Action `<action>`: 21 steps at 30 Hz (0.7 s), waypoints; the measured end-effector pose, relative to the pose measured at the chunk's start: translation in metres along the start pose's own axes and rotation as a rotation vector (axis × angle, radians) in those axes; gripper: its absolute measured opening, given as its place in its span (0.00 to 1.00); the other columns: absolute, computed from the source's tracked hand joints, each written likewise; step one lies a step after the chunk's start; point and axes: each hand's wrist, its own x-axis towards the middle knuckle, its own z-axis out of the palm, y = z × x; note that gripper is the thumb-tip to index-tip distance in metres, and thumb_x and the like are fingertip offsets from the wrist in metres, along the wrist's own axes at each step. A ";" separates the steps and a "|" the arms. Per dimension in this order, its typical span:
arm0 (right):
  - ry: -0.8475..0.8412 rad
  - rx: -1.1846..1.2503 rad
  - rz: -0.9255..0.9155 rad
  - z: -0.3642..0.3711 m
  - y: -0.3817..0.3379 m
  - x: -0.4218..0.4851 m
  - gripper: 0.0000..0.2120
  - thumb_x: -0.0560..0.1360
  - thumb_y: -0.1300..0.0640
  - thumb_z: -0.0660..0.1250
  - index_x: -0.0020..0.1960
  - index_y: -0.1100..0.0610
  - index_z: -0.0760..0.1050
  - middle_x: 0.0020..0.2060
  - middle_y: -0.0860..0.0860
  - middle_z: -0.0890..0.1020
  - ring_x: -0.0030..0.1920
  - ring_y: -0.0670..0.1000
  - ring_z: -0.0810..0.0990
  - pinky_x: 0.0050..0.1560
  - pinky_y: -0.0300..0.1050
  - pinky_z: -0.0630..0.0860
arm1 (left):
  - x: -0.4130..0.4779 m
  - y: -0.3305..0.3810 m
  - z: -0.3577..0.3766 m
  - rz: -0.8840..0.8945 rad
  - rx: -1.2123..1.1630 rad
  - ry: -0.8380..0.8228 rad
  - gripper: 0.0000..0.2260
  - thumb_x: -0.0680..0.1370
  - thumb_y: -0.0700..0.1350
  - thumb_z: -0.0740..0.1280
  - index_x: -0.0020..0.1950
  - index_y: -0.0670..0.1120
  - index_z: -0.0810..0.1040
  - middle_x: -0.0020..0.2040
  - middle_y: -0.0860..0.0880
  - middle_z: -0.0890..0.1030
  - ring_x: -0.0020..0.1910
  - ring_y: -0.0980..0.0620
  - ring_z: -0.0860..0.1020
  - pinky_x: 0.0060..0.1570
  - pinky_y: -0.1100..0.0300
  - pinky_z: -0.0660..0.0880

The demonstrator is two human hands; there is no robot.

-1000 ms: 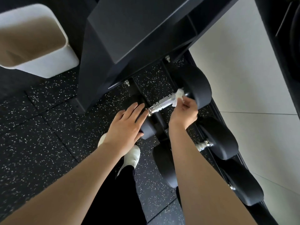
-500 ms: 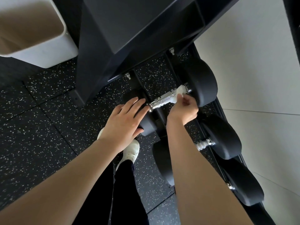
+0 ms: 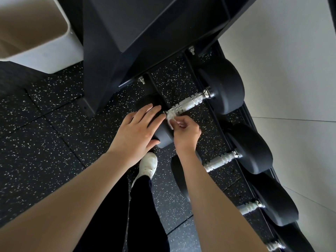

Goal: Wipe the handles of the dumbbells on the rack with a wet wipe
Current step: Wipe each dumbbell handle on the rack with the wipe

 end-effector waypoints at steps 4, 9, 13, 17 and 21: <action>-0.027 0.019 0.138 0.000 0.005 0.005 0.01 0.72 0.62 0.71 0.43 0.57 0.80 0.37 0.48 0.81 0.36 0.43 0.78 0.35 0.26 0.70 | 0.000 0.001 -0.001 -0.006 0.001 -0.015 0.32 0.70 0.53 0.73 0.71 0.44 0.68 0.71 0.44 0.68 0.70 0.44 0.66 0.59 0.47 0.69; -0.034 0.157 0.364 0.004 0.011 0.014 0.06 0.71 0.63 0.71 0.40 0.53 0.77 0.36 0.49 0.81 0.37 0.47 0.78 0.39 0.39 0.74 | -0.001 0.002 -0.002 -0.019 -0.005 -0.027 0.32 0.70 0.53 0.72 0.71 0.44 0.68 0.72 0.45 0.67 0.71 0.44 0.65 0.58 0.47 0.70; -0.036 0.279 0.470 0.011 0.013 0.019 0.08 0.70 0.64 0.72 0.50 0.59 0.80 0.42 0.53 0.84 0.42 0.50 0.81 0.52 0.47 0.79 | -0.001 0.002 -0.003 -0.022 -0.016 -0.030 0.32 0.70 0.53 0.72 0.71 0.44 0.68 0.72 0.45 0.67 0.71 0.44 0.65 0.58 0.46 0.70; -0.063 0.448 0.522 0.012 0.015 0.017 0.11 0.71 0.67 0.69 0.52 0.61 0.79 0.45 0.57 0.83 0.45 0.53 0.81 0.58 0.56 0.77 | -0.001 0.002 -0.003 -0.018 -0.013 -0.037 0.32 0.71 0.53 0.71 0.71 0.45 0.68 0.72 0.45 0.66 0.71 0.44 0.64 0.58 0.46 0.70; -0.083 0.597 0.554 0.009 0.017 0.017 0.14 0.72 0.69 0.68 0.57 0.64 0.77 0.48 0.59 0.82 0.47 0.55 0.81 0.60 0.56 0.76 | -0.001 0.002 -0.002 -0.015 -0.015 -0.036 0.32 0.71 0.54 0.71 0.71 0.45 0.67 0.72 0.45 0.66 0.71 0.44 0.64 0.58 0.46 0.70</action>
